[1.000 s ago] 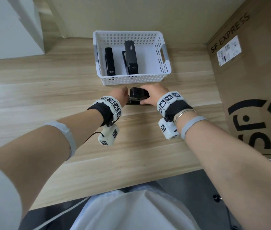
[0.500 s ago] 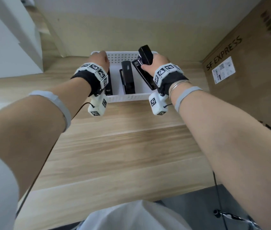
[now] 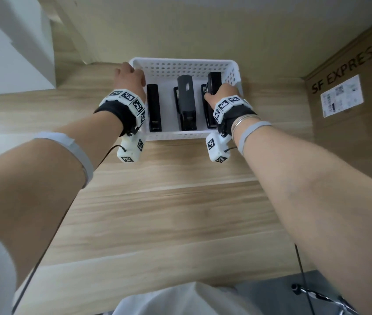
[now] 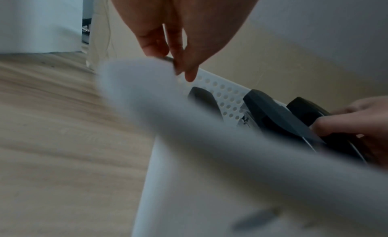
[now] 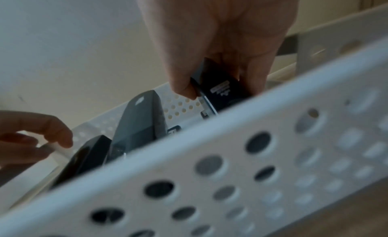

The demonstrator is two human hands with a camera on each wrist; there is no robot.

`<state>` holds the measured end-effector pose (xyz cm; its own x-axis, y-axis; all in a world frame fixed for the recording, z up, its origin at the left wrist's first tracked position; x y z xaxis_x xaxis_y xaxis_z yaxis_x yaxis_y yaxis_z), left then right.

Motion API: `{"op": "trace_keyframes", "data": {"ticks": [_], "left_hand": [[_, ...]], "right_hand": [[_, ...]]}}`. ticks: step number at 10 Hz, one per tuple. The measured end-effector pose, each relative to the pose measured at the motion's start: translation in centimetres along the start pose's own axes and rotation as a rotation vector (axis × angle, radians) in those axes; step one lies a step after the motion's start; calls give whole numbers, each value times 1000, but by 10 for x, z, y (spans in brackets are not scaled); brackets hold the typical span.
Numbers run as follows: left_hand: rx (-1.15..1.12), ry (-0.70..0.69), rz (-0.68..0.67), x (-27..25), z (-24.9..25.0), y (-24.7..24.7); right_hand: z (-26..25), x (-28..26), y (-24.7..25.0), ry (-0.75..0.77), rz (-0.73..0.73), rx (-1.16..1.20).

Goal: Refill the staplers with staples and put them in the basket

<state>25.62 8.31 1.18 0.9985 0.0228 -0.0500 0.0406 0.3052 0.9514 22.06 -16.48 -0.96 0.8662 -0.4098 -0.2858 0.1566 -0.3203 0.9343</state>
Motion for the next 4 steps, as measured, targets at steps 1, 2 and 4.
{"op": "trace_keyframes", "data": {"ticks": [1, 2, 4], "left_hand": [[-13, -11, 24, -1, 2, 1], [-34, -8, 36, -4, 3, 6], [-33, -38, 2, -18, 15, 13]], "right_hand": [[-1, 1, -6, 12, 14, -37], [1, -4, -3, 2, 15, -41], [4, -8, 16, -48, 119, 114]]}}
Point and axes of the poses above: each hand's wrist, its own x-axis towards the middle knuckle, its own y-axis out of the back of the hand, z = x × y, the point moved 10 cm from there along x, towards the middle knuckle, and after that the axes turned 10 degrees about z, right-handed, at the moved point
